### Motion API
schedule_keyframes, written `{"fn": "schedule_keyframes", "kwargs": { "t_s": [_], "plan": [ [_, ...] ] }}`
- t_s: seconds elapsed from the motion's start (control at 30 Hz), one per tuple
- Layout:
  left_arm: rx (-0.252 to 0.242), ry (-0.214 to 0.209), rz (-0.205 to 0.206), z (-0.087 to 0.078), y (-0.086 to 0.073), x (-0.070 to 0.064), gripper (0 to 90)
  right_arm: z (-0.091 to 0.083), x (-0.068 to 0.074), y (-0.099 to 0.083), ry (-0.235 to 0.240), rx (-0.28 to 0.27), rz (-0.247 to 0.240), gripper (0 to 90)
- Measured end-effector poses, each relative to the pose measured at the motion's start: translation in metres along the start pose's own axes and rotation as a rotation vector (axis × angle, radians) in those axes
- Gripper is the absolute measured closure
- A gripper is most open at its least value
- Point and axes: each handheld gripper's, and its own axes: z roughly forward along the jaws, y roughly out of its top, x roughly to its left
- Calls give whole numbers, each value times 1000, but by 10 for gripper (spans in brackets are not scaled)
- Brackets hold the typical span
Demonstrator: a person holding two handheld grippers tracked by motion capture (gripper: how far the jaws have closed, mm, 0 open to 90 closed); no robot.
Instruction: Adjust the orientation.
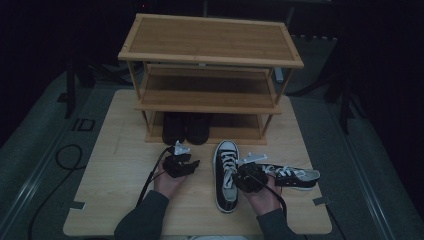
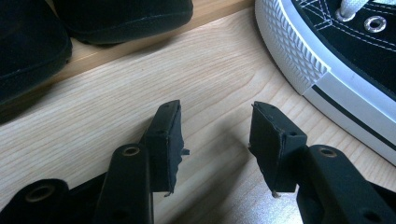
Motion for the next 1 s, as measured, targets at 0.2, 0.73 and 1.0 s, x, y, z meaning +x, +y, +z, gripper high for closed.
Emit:
{"fn": "schedule_keyframes", "kwargs": {
  "t_s": [0.2, 0.73, 1.0],
  "plan": [
    [3, 25, 17, 0, 0, -4, 542, 15, 3, -2, -47, 20, 27, 741],
    [-6, 41, 42, 15, 23, -25, 593, 8, -10, -2, -52, 4, 67, 874],
    [-15, 52, 43, 15, 31, -23, 594, -2, -16, 1, -33, -24, 91, 875]
  ]
}}
